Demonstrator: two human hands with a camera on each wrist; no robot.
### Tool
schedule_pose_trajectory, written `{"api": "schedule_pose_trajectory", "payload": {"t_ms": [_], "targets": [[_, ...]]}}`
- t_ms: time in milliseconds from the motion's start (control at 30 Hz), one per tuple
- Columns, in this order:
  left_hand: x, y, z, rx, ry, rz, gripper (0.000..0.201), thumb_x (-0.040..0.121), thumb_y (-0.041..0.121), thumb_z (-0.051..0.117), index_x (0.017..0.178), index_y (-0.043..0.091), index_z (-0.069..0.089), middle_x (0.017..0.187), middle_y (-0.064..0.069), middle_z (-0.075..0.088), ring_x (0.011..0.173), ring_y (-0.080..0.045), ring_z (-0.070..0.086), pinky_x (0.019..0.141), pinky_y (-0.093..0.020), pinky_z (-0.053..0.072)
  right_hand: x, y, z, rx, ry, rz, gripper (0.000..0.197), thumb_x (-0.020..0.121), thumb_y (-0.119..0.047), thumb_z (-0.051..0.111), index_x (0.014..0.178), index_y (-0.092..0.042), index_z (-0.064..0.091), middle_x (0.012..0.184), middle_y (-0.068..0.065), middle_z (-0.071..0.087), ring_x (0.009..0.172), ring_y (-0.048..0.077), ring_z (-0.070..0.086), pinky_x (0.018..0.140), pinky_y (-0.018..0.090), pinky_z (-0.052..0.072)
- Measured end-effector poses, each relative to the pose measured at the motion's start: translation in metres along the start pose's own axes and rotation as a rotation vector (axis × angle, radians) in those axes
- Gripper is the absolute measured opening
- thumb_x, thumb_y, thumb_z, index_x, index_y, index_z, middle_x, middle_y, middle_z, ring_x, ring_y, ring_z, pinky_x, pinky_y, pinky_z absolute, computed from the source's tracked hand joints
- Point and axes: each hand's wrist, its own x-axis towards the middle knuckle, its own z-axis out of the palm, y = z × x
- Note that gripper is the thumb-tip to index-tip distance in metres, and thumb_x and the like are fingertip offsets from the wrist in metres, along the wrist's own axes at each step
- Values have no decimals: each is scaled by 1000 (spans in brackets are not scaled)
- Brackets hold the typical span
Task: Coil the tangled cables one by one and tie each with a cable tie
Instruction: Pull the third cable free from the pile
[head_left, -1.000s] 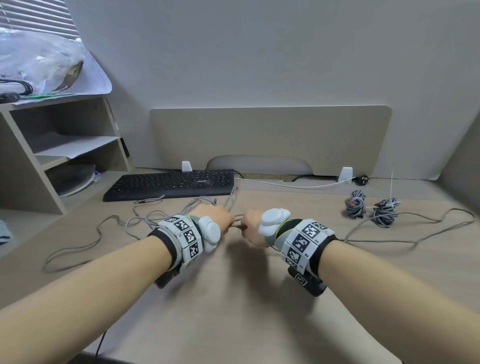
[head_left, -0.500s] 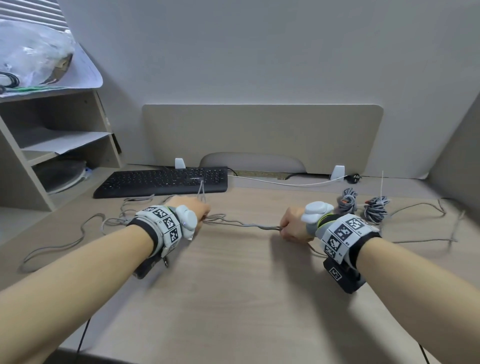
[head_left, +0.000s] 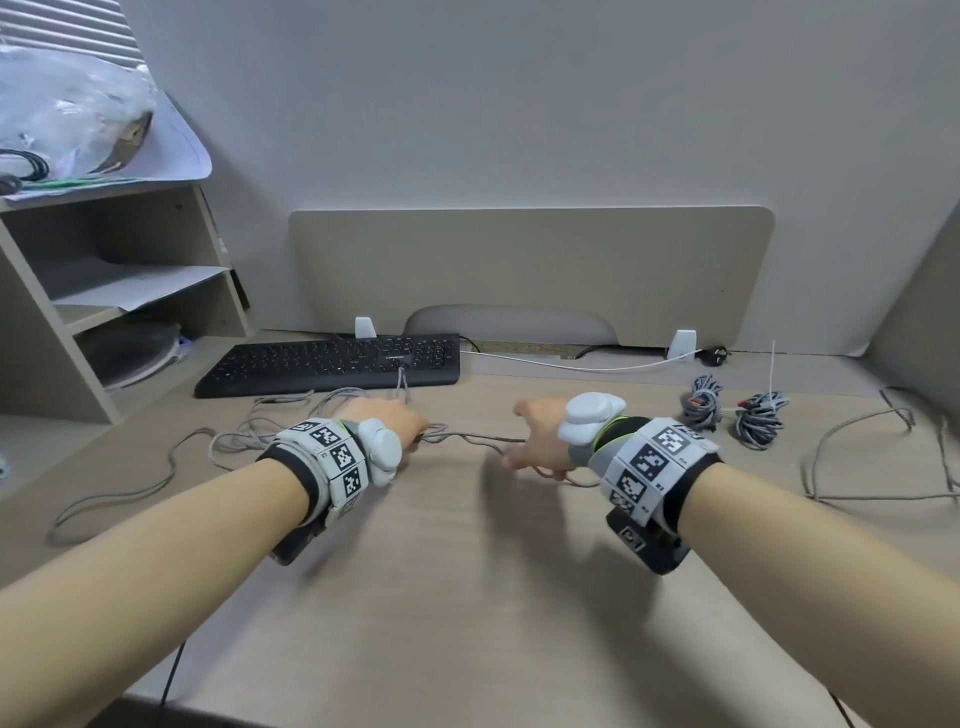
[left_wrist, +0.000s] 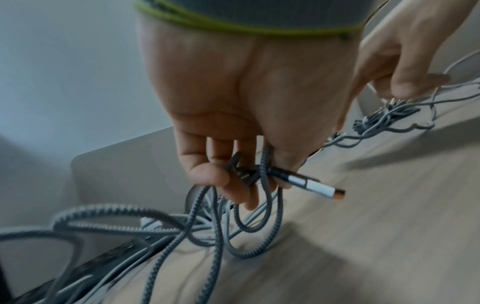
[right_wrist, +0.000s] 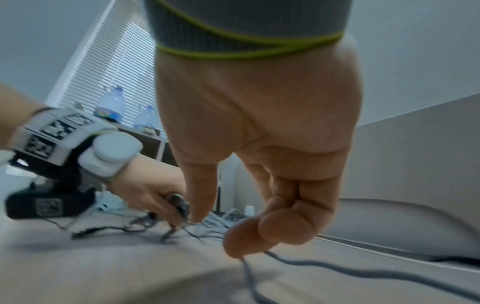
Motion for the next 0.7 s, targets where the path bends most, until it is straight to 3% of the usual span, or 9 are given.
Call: {"api": "schedule_pose_trajectory", "payload": {"t_ms": [67, 200, 300, 367, 467, 567, 633, 700], "targets": [[0, 8, -3, -14, 71, 16, 7, 91, 21, 53, 98, 22, 55, 95, -3, 62, 74, -24, 57, 62, -31, 43, 2, -19, 7, 74, 8, -67, 50, 84, -51, 58, 120, -21, 43, 81, 5, 72, 56, 20, 68, 64, 28, 52], [-4, 25, -9, -39, 160, 63, 11, 96, 29, 49, 100, 19, 51, 112, -9, 60, 93, -31, 63, 65, -34, 41, 14, -40, 20, 87, 20, -90, 23, 92, -32, 50, 104, -13, 47, 87, 10, 70, 50, 25, 62, 55, 28, 49], [-7, 26, -7, -63, 168, 87, 13, 95, 31, 50, 91, 25, 39, 111, -6, 63, 97, -30, 63, 69, -34, 45, 17, -36, 20, 20, -58, -74, 16, 90, -13, 50, 101, -9, 61, 83, 9, 73, 58, 30, 69, 64, 33, 57], [-5, 19, -2, -57, 107, 79, 17, 91, 30, 57, 92, 24, 41, 107, -4, 65, 93, -29, 64, 72, -34, 49, 17, -26, 20, 59, -83, -79, 22, 89, -5, 44, 94, -10, 64, 75, 9, 69, 56, 32, 66, 61, 32, 54], [-2, 5, 6, -21, 44, 47, 21, 89, 34, 62, 97, 22, 47, 99, -2, 67, 85, -26, 64, 69, -34, 52, 16, -4, 18, 130, -77, -43, 24, 86, -4, 41, 87, -11, 63, 71, 11, 64, 51, 30, 61, 56, 31, 50], [-1, -11, 9, -41, 2, 7, 22, 95, 39, 53, 101, 19, 60, 97, -1, 68, 86, -23, 65, 66, -30, 48, 14, 23, 14, 156, -83, 27, 16, 87, -7, 48, 88, -13, 62, 73, 8, 68, 52, 22, 62, 54, 23, 48], [-2, -24, 12, -38, -29, -22, 15, 92, 31, 54, 97, 20, 63, 95, 0, 68, 83, -21, 65, 70, -32, 54, 11, 40, 10, 198, -34, 57, 7, 89, -11, 57, 90, -17, 58, 68, 0, 61, 50, 12, 58, 47, 20, 44], [-3, -32, 17, -42, -29, -52, 17, 92, 35, 52, 94, 20, 60, 97, 1, 65, 84, -21, 64, 74, -36, 57, 11, 54, 10, 220, -5, 97, 6, 89, -11, 60, 92, -16, 57, 65, -1, 60, 49, 12, 59, 45, 20, 44]]}}
